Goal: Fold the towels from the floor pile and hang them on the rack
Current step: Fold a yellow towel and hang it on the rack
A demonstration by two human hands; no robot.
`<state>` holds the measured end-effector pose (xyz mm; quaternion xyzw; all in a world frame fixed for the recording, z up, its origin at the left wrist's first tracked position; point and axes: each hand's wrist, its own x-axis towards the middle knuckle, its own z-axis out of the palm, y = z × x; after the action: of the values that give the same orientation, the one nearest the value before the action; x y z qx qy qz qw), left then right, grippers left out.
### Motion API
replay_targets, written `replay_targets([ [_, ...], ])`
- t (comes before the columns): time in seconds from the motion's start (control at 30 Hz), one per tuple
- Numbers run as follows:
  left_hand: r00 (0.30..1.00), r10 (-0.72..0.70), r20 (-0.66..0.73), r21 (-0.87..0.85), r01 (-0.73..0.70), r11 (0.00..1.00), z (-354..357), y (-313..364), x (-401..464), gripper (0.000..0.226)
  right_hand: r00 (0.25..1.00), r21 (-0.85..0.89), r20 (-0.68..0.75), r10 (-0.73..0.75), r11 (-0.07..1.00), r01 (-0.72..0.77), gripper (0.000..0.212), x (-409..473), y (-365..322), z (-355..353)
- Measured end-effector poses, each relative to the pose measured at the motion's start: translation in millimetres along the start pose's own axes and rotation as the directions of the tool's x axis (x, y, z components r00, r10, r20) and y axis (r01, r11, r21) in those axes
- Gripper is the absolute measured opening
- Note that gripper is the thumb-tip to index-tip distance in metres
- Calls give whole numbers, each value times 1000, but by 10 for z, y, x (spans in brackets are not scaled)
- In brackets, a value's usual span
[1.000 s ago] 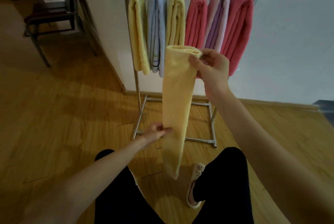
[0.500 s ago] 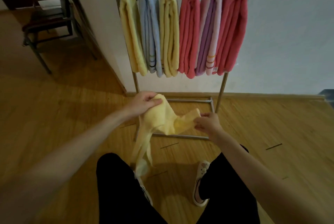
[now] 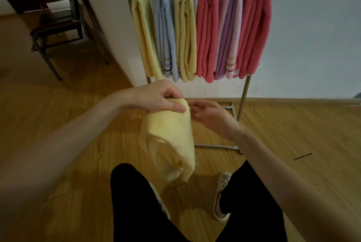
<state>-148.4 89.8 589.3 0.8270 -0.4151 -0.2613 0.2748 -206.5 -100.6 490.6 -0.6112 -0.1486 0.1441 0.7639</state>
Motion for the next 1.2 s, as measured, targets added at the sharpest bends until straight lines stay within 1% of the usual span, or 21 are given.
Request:
replay_targets([
  [0.03,1000,0,7,4,0,1000,-4,7,-7,28,998,-33,69,10,999,-7,47,5,-25,25],
  [0.07,1000,0,11,5,0,1000,-9,10,-13,22,994,-73,102,31,997,-24,46,14,-36,34],
  [0.13,1000,-6,11,7,6,1000,-19,3,-17,17,993,-165,83,79,984,-64,38,16,-60,34],
  [0.2,1000,-14,6,2,14,1000,-27,-31,-24,16,994,-240,59,91,968,-74,30,0,-97,1],
  [0.23,1000,-19,-3,-3,19,1000,-26,-48,-31,17,995,-255,57,86,964,-69,28,-13,-125,-25],
  [0.3,999,-21,-33,-23,20,1000,-15,-85,-43,27,996,-266,56,74,962,-56,28,-40,-206,-84],
  [0.37,996,-20,-81,-54,16,998,10,-117,-66,32,997,-284,42,61,958,-47,22,-66,-304,-141],
  [0.43,992,-31,-126,-68,23,997,25,-171,-94,36,999,-299,10,46,953,-41,13,-101,-382,-186],
  [0.5,989,-51,-141,-67,41,997,11,-253,-144,40,999,-315,-47,23,948,-36,10,-130,-401,-241],
  [0.53,989,-65,-131,-95,53,994,-17,-310,-179,42,996,-329,-89,12,944,-40,10,-135,-397,-279],
  [0.63,995,-80,-64,-290,59,955,-158,-479,-301,40,972,-397,-236,-10,914,-87,14,-65,-388,-404],
  [0.67,997,-66,-42,-299,50,953,-215,-513,-330,34,960,-457,-278,-27,883,-108,15,-15,-416,-430],
  [0.73,998,-66,-16,-176,62,982,-324,-519,-345,17,951,-619,-294,-95,777,-114,10,115,-541,-434],
  [0.77,996,-82,-20,-88,80,993,-384,-499,-329,17,954,-699,-268,-136,709,-96,9,197,-634,-410],
  [0.83,991,-120,-66,55,124,991,-524,-460,-260,22,963,-805,-168,-209,593,-12,21,381,-826,-364],
  [0.9,984,-123,-128,156,143,977,-701,-412,-190,26,971,-863,-43,-236,498,83,32,551,-990,-333],
  [0.97,976,-125,-179,235,165,958,-905,-366,-134,29,974,-913,50,-223,385,135,34,691,-1144,-304],
  [1.03,963,-138,-232,304,207,930,-1109,-329,-95,34,980,-963,100,-174,231,139,34,830,-1292,-286],
  [1.1,941,-149,-303,325,249,912,-1315,-296,-55,40,982,-986,143,-123,68,152,33,994,-1436,-259],
  [1.13,928,-141,-345,329,261,907,-1421,-285,-31,42,979,-986,166,-118,5,168,34,1094,-1501,-242],
  [1.2,892,-106,-440,359,283,890,-1632,-281,31,45,973,-984,174,-154,-73,165,38,1323,-1620,-213],
])
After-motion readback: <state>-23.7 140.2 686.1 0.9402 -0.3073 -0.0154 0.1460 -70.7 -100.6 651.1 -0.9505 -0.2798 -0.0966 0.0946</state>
